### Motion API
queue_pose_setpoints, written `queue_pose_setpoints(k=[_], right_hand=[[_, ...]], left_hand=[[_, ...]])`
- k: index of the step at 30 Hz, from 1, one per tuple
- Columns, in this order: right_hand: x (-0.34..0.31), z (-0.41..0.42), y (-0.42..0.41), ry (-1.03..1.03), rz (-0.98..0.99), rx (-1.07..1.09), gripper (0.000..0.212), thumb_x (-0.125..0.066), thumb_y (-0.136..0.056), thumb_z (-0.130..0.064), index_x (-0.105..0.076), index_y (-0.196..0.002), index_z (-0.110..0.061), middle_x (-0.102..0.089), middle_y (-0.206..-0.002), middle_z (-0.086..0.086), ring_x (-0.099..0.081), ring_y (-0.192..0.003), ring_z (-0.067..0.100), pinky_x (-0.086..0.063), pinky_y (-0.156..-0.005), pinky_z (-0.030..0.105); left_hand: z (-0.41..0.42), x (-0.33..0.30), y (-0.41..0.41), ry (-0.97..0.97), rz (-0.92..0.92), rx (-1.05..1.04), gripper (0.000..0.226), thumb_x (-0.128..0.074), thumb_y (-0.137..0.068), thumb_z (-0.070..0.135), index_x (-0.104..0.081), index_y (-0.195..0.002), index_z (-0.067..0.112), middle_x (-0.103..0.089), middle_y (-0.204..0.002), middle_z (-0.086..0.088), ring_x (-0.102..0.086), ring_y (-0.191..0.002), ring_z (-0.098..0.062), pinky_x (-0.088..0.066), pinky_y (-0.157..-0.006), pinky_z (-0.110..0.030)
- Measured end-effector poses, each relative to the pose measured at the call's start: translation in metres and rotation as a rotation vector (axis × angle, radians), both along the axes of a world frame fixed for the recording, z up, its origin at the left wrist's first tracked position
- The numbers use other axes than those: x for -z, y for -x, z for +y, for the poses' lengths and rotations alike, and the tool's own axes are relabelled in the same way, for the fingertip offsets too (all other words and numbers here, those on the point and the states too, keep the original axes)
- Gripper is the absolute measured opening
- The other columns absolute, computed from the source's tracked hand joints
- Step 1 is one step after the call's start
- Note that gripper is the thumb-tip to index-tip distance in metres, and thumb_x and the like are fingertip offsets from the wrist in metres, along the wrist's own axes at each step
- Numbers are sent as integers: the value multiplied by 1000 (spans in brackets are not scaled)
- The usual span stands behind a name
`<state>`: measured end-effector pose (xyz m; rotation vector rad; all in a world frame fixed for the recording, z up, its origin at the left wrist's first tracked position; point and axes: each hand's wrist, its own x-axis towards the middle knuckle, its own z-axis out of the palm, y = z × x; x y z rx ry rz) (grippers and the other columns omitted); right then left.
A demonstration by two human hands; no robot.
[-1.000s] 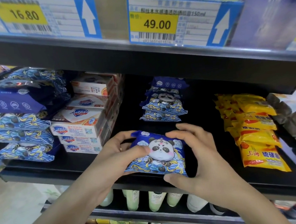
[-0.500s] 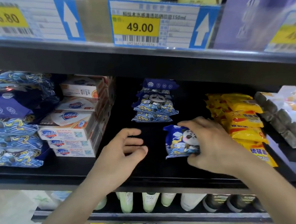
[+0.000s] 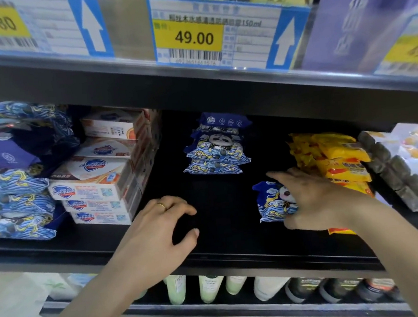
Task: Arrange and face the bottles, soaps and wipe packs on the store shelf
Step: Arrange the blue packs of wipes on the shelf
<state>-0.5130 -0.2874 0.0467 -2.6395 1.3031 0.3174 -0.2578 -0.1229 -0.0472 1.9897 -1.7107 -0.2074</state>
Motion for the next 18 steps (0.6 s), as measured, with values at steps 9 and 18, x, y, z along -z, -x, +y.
queue_pose_setpoints(k=[9, 18], right_hand=[[10, -34, -67, 35, -598, 74, 92, -81, -81, -49, -25, -153, -52, -25, -156, -3, -46, -139, 21, -40, -114, 33], [34, -53, -109, 188, -747, 5, 63, -85, -82, -28, -60, -140, -31, -49, -148, -4, -50, -133, 15, -40, -106, 24]], left_hand=[[0, 7, -7, 43, 65, 10, 47, -47, -83, 68, -58, -124, 49, -44, -132, 36, -38, -125, 8, -36, -105, -21], [-1, 7, -5, 41, 98, -21, 38, -60, -86, 61, -57, -122, 49, -42, -131, 37, -35, -127, 9, -33, -103, -17]])
